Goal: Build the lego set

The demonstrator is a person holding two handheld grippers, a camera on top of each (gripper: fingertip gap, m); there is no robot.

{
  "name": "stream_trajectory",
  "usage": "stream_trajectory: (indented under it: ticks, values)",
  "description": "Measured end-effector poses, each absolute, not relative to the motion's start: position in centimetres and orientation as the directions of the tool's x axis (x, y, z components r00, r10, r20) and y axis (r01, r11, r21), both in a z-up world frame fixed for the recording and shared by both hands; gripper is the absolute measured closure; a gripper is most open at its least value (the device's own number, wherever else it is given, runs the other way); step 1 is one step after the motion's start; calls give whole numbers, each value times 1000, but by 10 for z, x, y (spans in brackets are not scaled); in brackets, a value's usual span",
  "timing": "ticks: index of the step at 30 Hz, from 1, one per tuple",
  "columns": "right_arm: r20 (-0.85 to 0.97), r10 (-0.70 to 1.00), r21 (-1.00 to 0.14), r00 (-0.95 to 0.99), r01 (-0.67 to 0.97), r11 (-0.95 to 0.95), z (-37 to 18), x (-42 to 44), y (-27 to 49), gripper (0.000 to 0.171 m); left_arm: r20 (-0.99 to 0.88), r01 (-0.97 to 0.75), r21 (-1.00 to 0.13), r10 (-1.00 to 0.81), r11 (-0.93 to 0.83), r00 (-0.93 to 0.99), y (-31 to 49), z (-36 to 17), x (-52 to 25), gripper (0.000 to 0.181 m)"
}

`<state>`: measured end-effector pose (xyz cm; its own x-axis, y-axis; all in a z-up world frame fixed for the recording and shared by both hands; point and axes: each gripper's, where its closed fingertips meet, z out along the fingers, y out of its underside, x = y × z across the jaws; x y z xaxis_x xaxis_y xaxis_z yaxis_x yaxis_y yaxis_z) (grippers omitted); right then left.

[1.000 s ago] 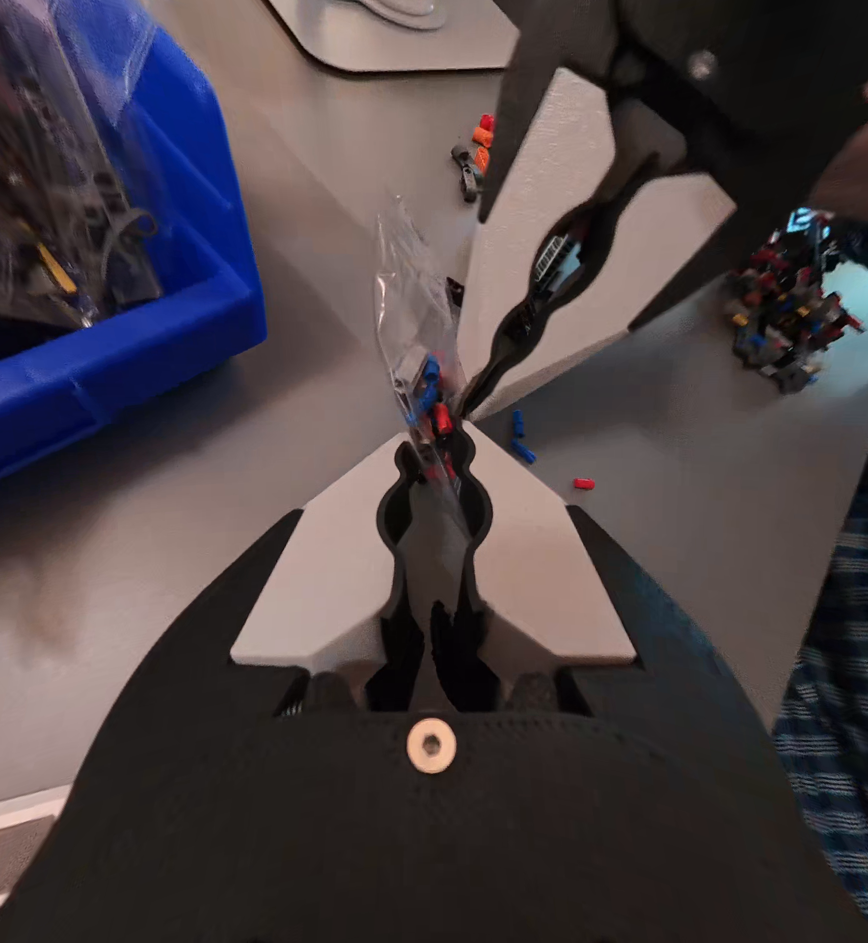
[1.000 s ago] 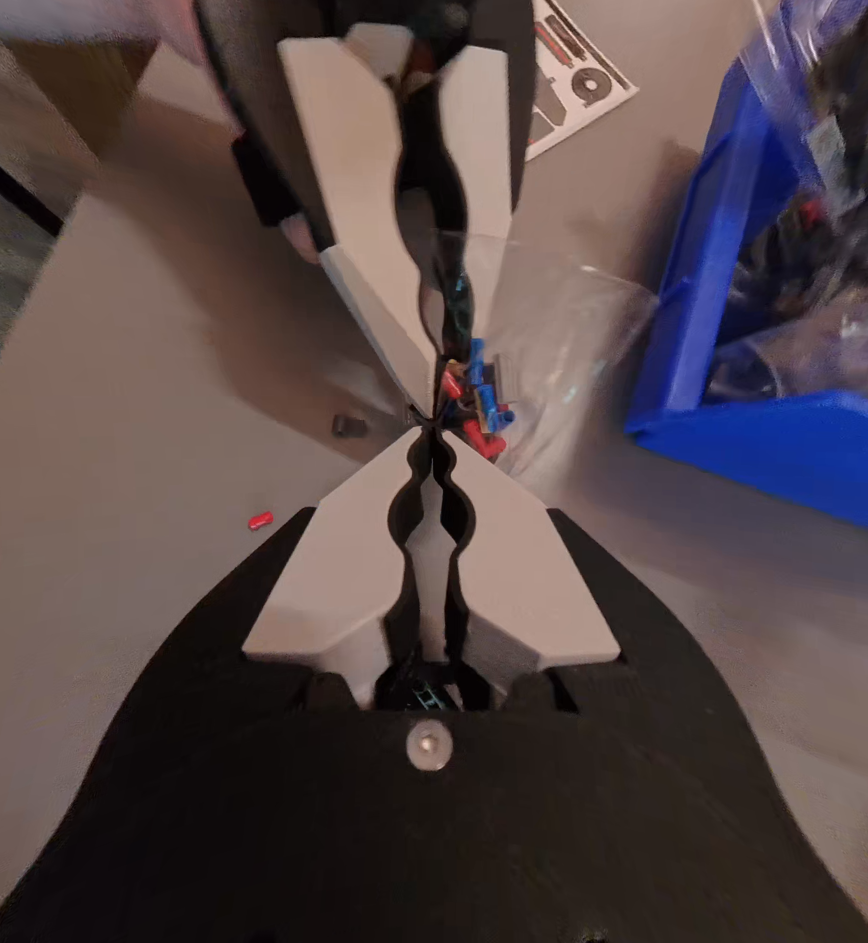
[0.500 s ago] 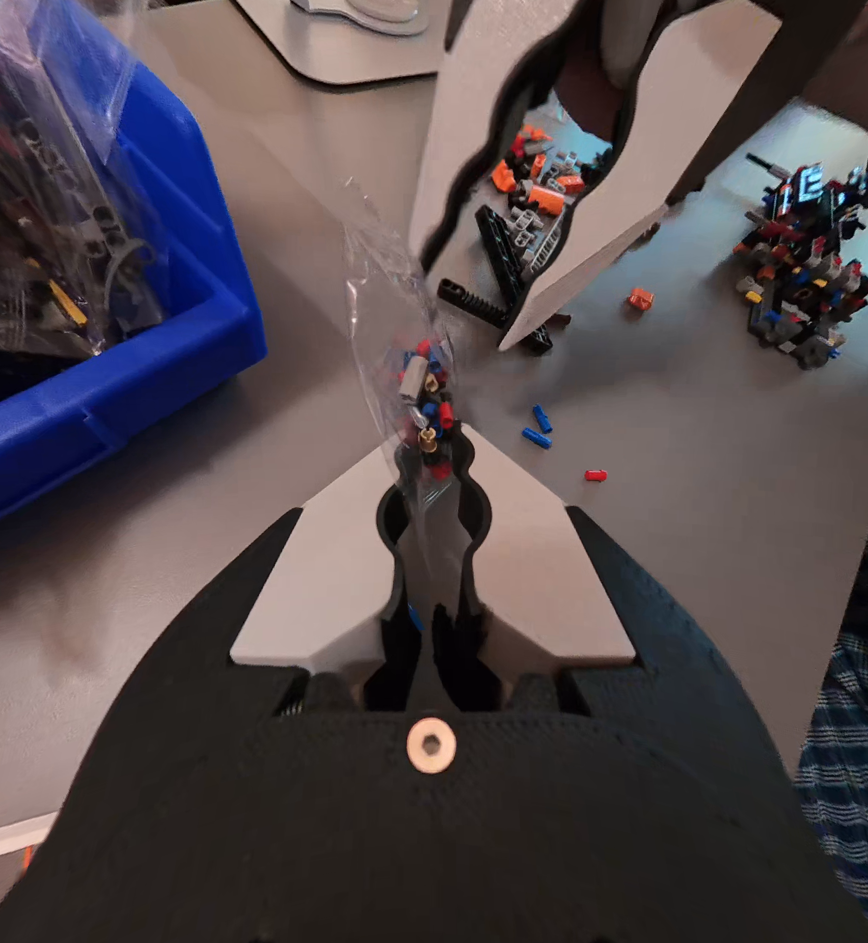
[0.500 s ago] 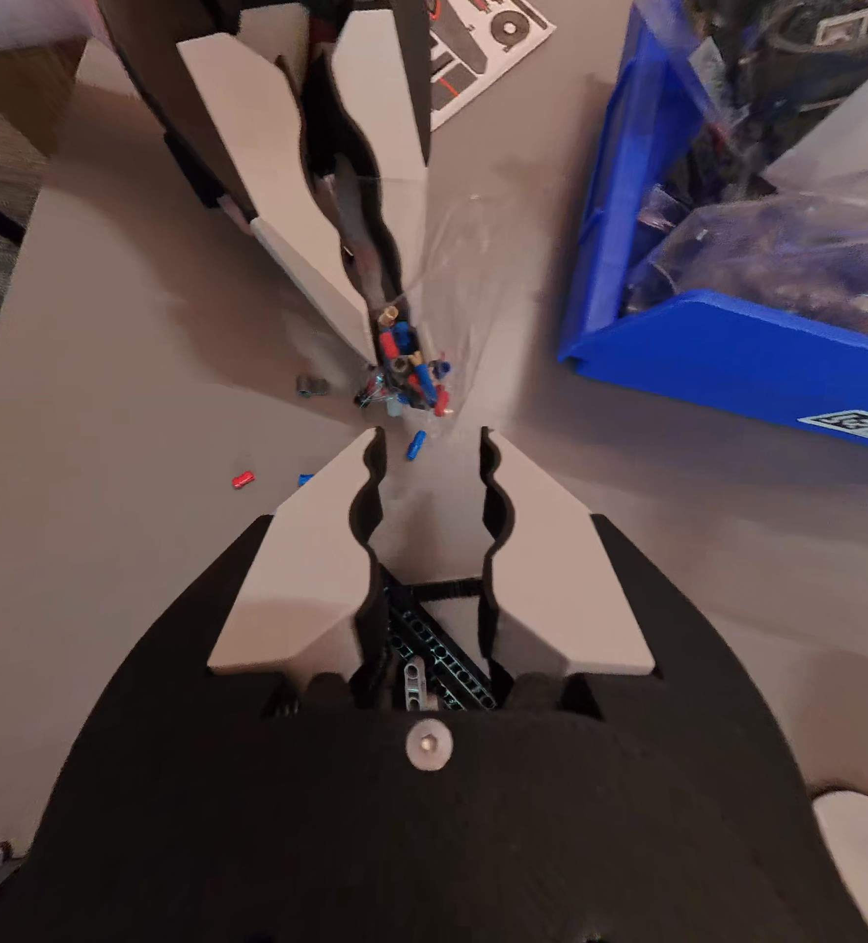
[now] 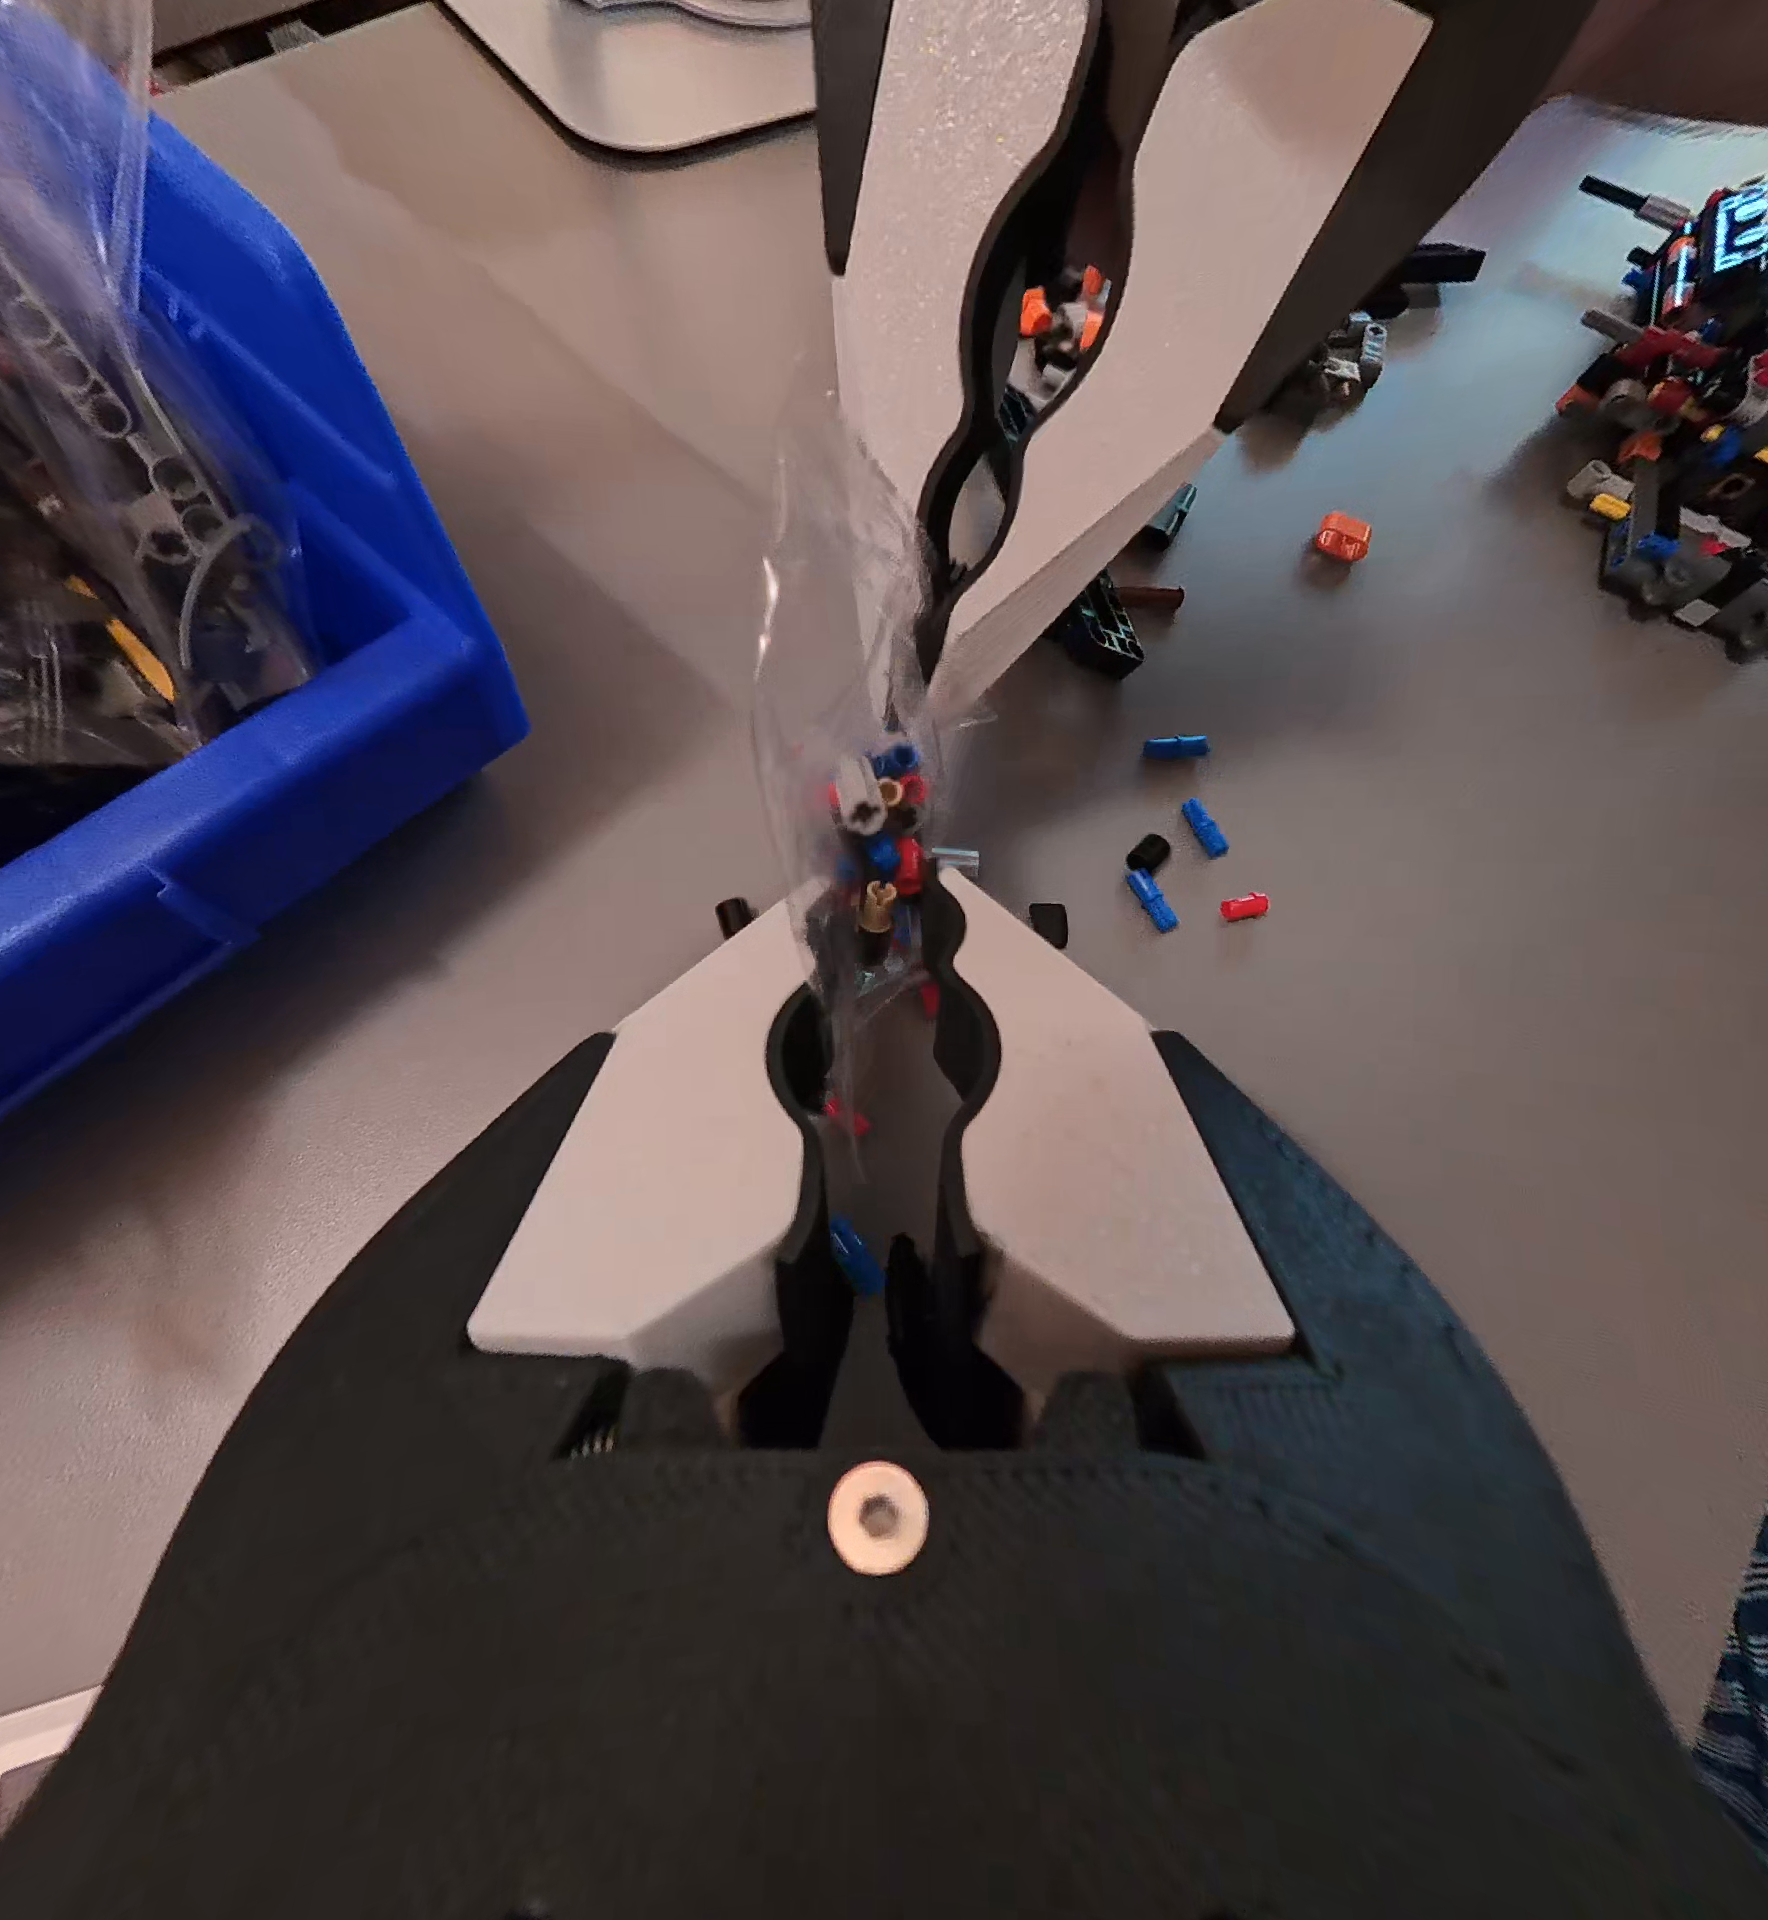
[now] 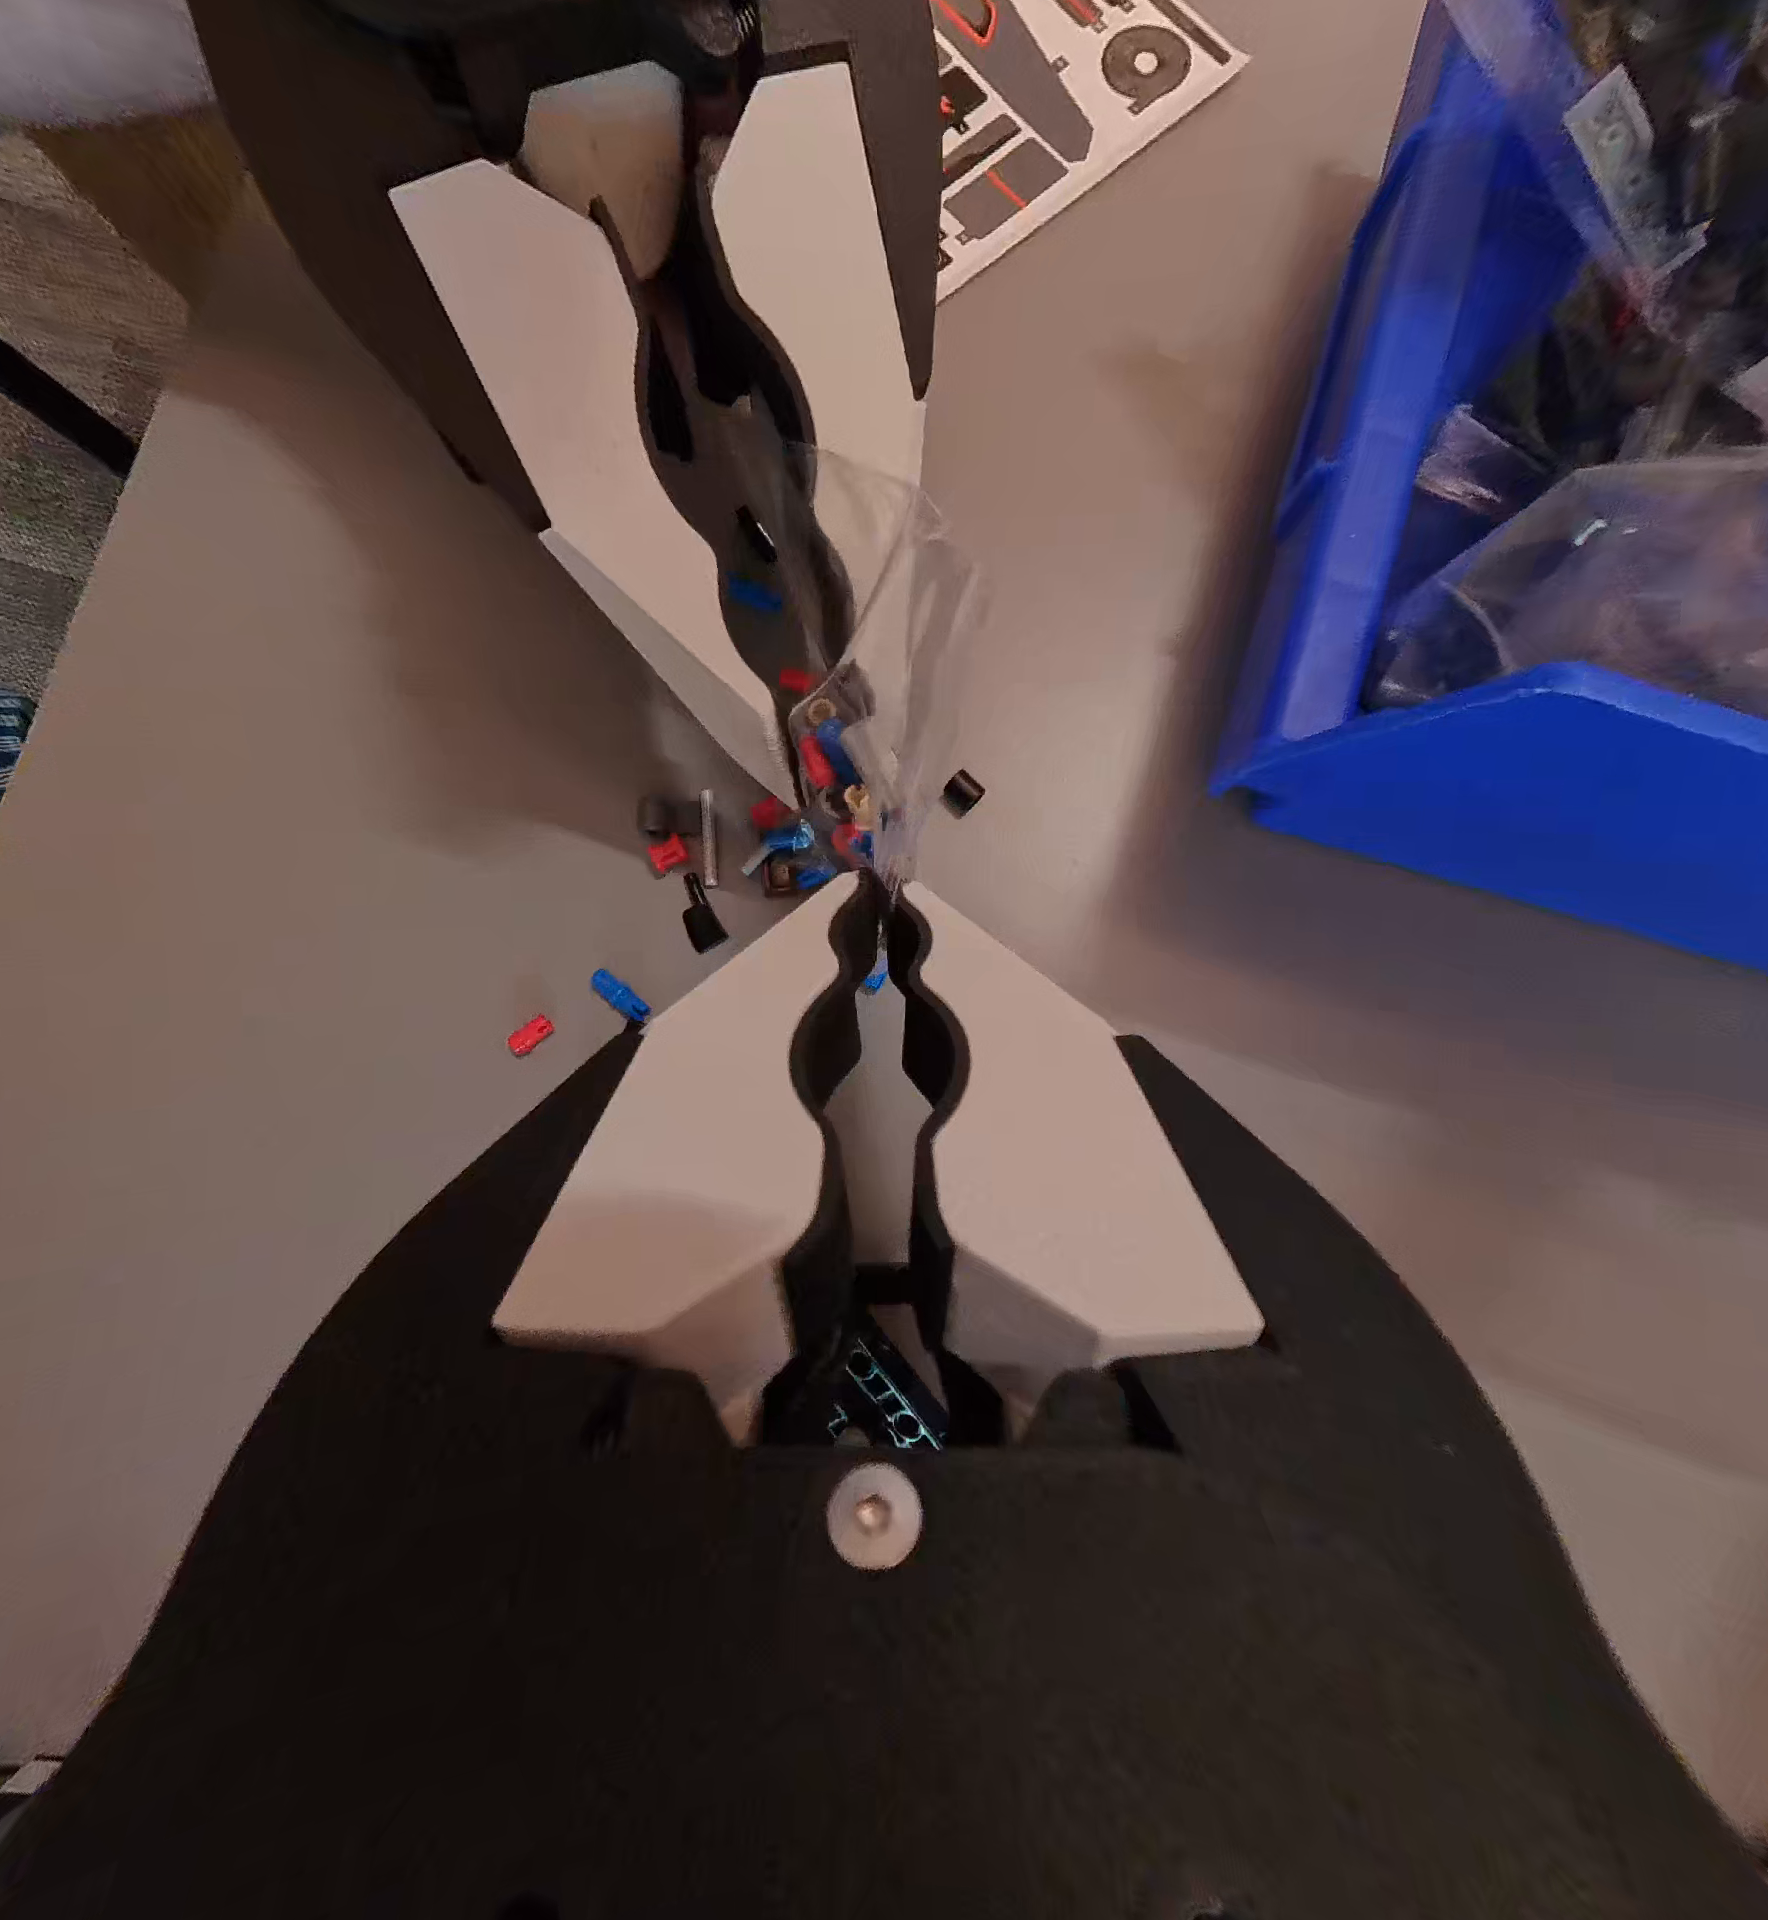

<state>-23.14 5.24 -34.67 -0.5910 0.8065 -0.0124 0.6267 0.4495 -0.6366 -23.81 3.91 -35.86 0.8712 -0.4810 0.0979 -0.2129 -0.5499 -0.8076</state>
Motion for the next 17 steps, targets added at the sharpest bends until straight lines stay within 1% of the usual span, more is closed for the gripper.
stream_trajectory:
  ticks: [1,7,9,15,17]
  values:
    - [-10,804,-640,-595,622,452,-346,-231,52,171,98,-211,-811,-482,-546,871,39,-358,-238,171]
    - [-6,806,-642,-592,620,450,-345,-231,52,171,70,-219,-819,-472,-530,879,41,-358,-241,171]
    - [-8,804,-641,-594,621,452,-344,-230,51,171,74,-217,-821,-475,-528,877,40,-357,-240,165]
    - [11,807,-631,-591,622,464,-346,-229,51,171,59,-229,-820,-475,-524,878,39,-358,-241,172]
    - [7,810,-634,-586,624,457,-345,-229,52,171,58,-225,-820,-467,-527,882,39,-358,-242,170]
